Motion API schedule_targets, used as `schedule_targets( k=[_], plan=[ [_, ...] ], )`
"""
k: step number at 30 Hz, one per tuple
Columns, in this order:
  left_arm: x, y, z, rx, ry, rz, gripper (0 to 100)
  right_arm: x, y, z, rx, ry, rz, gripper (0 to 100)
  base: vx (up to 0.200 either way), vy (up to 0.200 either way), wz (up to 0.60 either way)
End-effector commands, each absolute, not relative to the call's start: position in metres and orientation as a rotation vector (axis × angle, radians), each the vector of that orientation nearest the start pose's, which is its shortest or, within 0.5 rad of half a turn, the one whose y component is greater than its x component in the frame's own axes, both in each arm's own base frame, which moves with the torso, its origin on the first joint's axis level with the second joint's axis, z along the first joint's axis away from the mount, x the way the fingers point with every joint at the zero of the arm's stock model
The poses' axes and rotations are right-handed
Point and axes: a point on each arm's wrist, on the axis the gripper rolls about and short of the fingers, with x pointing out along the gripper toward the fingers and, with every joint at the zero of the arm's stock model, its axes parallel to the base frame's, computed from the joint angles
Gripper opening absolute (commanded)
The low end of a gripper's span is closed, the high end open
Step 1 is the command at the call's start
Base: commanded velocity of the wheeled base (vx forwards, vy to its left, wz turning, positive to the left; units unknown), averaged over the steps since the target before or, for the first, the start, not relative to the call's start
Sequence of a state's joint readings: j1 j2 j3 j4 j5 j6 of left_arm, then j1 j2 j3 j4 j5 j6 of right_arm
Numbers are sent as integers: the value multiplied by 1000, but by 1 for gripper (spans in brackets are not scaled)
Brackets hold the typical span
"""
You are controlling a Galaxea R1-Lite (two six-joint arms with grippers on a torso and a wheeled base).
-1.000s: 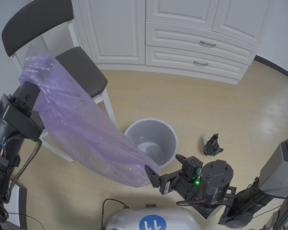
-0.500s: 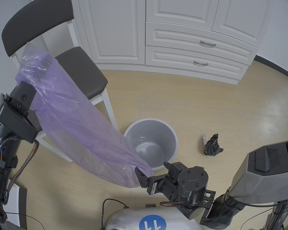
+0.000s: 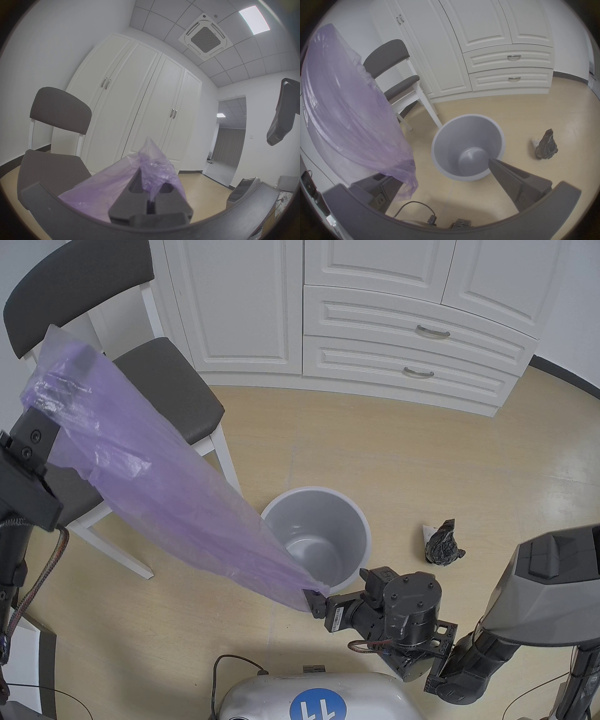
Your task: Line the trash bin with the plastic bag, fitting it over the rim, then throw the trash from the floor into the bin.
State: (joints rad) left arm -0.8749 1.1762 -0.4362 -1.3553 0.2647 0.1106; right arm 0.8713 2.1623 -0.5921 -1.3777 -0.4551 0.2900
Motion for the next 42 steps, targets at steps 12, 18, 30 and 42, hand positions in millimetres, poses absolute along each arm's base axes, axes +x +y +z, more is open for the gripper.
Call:
schedule_targets(
  k=[12,18,30,42],
  plan=[
    [99,-109,274,-233,-558,-559,0,220,260,77,288,180,443,100,0,0,0],
    [98,-109,274,-235,-560,-558,0,223,282,64,407,220,465,100,0,0,0],
    [98,-109,275,-236,-561,-557,0,218,299,61,547,254,493,100,0,0,0],
    [98,-109,275,-237,-564,-557,0,211,305,51,578,299,528,100,0,0,0]
  ],
)
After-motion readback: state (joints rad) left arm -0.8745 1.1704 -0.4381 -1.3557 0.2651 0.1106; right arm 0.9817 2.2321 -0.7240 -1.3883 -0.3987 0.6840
